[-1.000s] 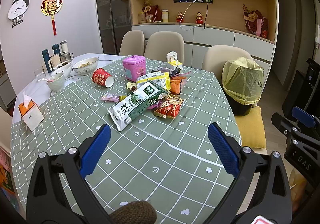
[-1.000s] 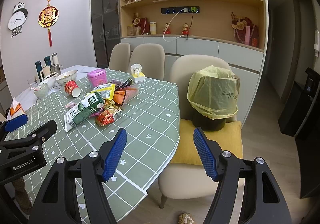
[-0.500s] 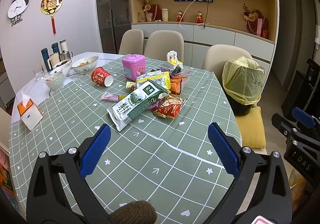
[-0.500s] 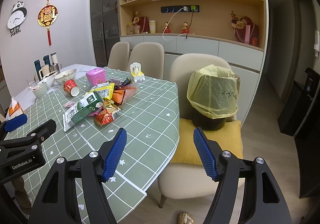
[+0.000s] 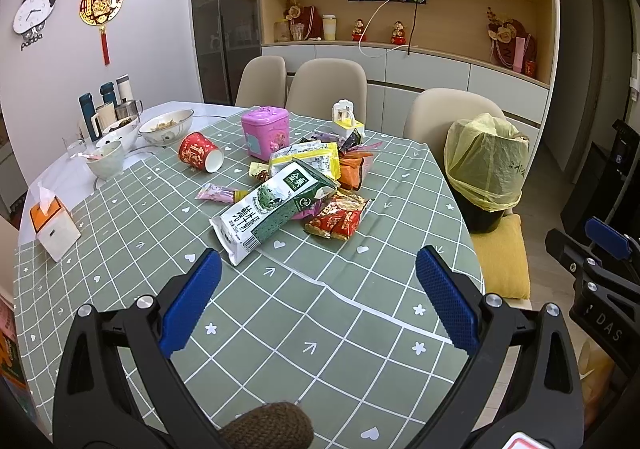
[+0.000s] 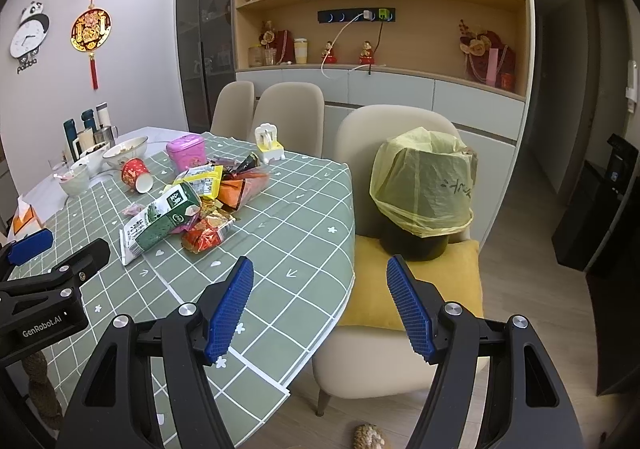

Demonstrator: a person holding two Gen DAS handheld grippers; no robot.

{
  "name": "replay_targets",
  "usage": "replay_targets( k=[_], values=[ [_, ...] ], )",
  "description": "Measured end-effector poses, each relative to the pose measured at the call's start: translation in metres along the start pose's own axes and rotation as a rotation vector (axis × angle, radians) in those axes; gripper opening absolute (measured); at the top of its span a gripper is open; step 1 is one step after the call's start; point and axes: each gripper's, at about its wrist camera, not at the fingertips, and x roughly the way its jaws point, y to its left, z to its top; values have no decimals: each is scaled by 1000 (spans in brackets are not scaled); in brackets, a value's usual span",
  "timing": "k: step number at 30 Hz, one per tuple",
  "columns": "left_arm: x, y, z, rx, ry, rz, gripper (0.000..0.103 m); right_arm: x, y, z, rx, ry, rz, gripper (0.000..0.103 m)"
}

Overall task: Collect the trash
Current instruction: 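Reach the left gripper to the red paper cup and grasp it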

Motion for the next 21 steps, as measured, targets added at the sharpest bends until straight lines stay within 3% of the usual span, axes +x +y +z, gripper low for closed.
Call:
replay_targets(
  k=[10,15,21],
  values=[
    [31,20,13,-12,32,13,93,20,-2,12,-10,17,-30,65],
    [77,57,39,-29,70,28,93,41,5,27,-41,29,-21,65],
    [139,124,81,-111,49,65,94,72,26,40,-98,40,-5,65]
  ],
)
